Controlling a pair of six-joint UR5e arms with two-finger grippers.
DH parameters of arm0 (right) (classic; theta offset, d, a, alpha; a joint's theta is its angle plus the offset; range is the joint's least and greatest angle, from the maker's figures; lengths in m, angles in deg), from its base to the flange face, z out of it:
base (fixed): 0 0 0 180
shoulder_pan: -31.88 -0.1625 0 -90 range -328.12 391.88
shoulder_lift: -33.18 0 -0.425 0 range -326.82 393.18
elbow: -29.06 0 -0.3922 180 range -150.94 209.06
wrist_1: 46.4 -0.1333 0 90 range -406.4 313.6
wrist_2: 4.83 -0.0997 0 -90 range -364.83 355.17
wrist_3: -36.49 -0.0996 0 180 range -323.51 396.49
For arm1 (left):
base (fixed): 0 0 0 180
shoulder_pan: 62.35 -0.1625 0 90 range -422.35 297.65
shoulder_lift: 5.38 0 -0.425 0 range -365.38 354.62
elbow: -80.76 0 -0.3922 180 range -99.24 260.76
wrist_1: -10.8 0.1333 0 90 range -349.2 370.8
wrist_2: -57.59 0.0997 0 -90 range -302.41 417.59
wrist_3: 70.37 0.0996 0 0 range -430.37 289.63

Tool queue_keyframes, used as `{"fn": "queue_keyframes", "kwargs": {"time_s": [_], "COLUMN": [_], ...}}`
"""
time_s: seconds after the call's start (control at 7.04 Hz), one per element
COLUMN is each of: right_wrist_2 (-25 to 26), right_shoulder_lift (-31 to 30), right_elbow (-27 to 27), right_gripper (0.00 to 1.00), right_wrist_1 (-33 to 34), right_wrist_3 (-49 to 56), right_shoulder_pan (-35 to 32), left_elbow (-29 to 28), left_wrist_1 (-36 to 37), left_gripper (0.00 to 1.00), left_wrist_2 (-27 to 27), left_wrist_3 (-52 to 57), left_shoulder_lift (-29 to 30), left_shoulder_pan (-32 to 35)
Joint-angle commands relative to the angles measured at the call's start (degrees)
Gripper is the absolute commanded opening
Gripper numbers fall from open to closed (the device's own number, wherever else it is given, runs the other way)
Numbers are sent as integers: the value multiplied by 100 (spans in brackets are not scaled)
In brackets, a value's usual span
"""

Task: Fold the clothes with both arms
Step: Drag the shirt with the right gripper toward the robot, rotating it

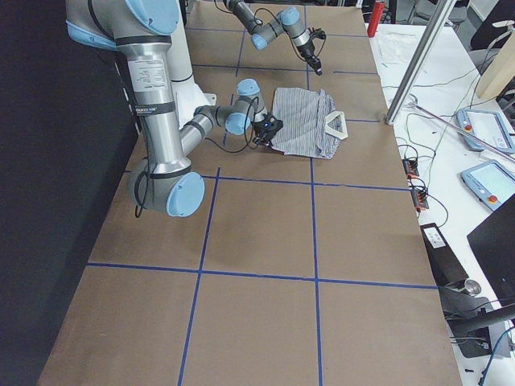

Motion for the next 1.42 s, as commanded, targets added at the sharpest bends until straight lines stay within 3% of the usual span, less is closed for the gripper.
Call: {"fn": "queue_keyframes", "kwargs": {"time_s": [0.0,0.28,0.57,0.71,0.85,1.14,1.28], "right_wrist_2": [-46,-510,-503,-486,-468,-468,-468], "right_shoulder_lift": [-965,-1136,-1136,-1127,-1162,-1171,-1119], "right_elbow": [1128,1666,1765,1774,1774,1939,2254], "right_gripper": [0,0,5,82,100,100,100], "right_wrist_1": [82,702,820,820,820,1064,1702], "right_wrist_3": [-263,-447,-607,-615,-607,-607,-607], "right_shoulder_pan": [952,1778,2598,2792,2968,2752,2298], "left_elbow": [222,556,820,856,1118,1418,1419], "left_wrist_1": [-7,-25,-16,-16,10,72,81], "left_gripper": [31,33,59,67,69,76,76], "left_wrist_2": [-30,-852,-1435,-1541,-1690,-1745,-1310], "left_wrist_3": [0,17,0,0,-122,-483,-640], "left_shoulder_lift": [7,-1,-28,-193,-369,-695,-818], "left_shoulder_pan": [-56,-57,-127,-145,-310,-723,-1099]}}
